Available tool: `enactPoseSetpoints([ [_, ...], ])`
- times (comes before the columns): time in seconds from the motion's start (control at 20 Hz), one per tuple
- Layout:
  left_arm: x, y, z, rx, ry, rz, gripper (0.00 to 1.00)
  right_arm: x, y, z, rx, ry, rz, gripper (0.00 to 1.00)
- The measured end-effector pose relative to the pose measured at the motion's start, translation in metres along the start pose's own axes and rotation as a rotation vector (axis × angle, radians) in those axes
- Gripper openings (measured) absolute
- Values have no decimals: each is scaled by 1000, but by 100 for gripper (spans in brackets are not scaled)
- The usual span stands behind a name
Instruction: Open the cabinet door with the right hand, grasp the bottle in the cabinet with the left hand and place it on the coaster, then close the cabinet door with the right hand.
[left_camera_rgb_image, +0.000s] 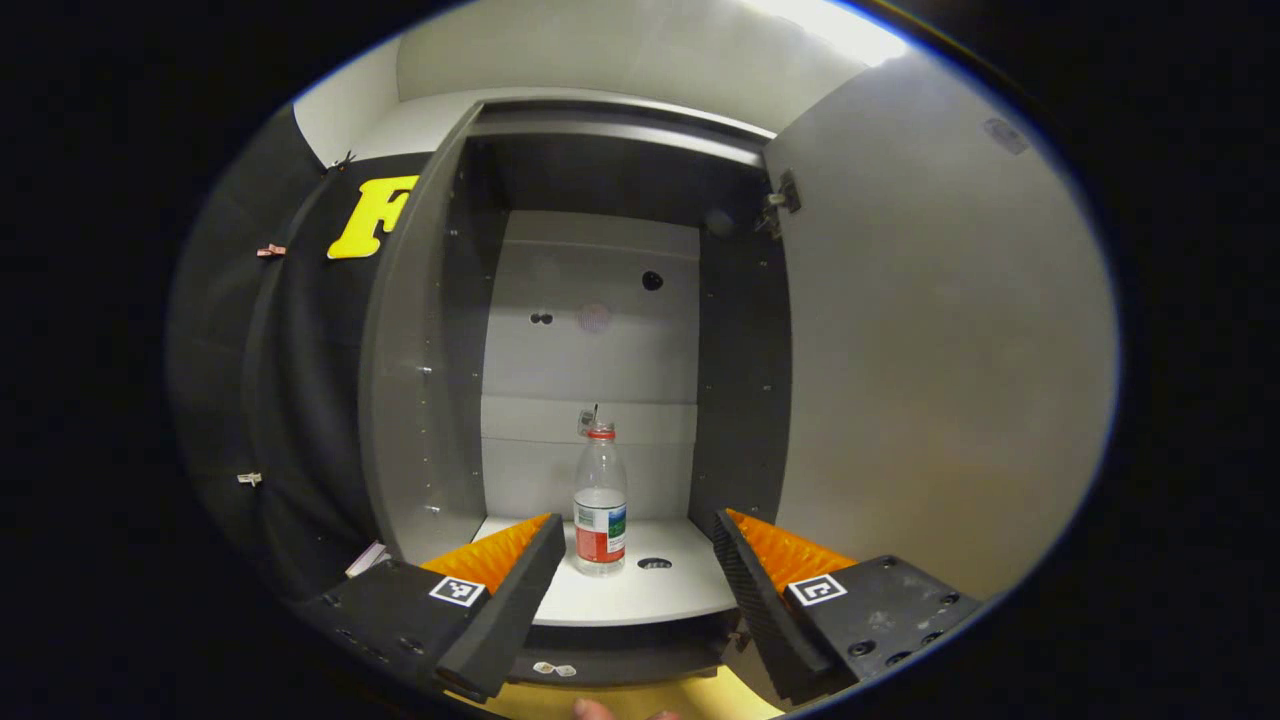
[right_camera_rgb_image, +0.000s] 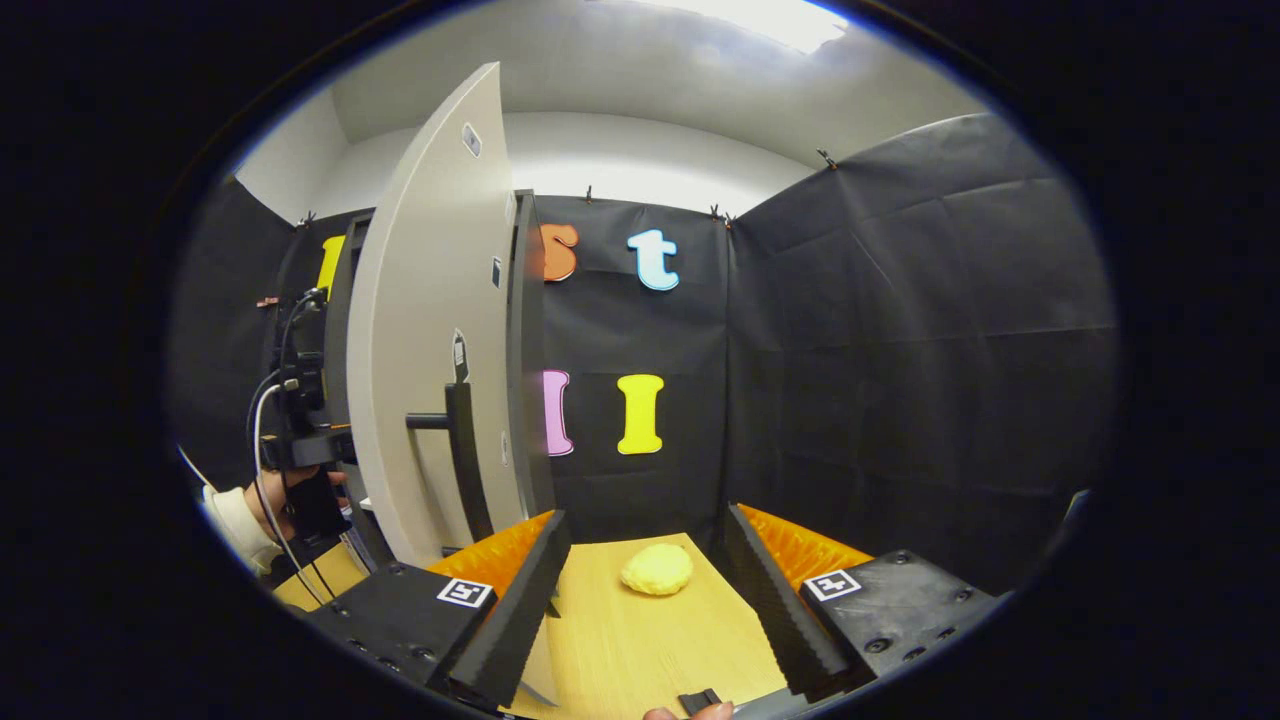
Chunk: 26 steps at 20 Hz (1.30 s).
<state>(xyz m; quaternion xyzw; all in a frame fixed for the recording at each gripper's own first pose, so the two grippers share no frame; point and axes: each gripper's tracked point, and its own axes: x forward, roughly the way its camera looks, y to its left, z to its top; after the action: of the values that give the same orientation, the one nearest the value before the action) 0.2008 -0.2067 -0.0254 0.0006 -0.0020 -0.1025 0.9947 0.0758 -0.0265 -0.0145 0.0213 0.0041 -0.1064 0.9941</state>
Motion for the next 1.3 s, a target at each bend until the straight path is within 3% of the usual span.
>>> enactPoseSetpoints([
  [0.45, 111, 24, -43, 14, 53, 54, 94, 11, -13, -2, -32, -3, -52, 97],
  [0.75, 165, 33, -67, -3, 59, 57, 94, 13, -22, -4, -64, 8, -81, 96],
  [1.05, 198, 32, -84, 56, 80, 66, 95, 12, -33, -6, -81, 18, -126, 97],
  [1.1, 198, 37, -88, 56, 82, 71, 92, 12, -32, -6, -78, 16, -127, 97],
  [1.15, 199, 42, -88, 54, 73, 71, 76, 13, -31, -6, -77, 14, -126, 97],
  [1.3, 195, 38, -84, 61, 77, 74, 75, 13, -31, -5, -87, 10, -121, 97],
])
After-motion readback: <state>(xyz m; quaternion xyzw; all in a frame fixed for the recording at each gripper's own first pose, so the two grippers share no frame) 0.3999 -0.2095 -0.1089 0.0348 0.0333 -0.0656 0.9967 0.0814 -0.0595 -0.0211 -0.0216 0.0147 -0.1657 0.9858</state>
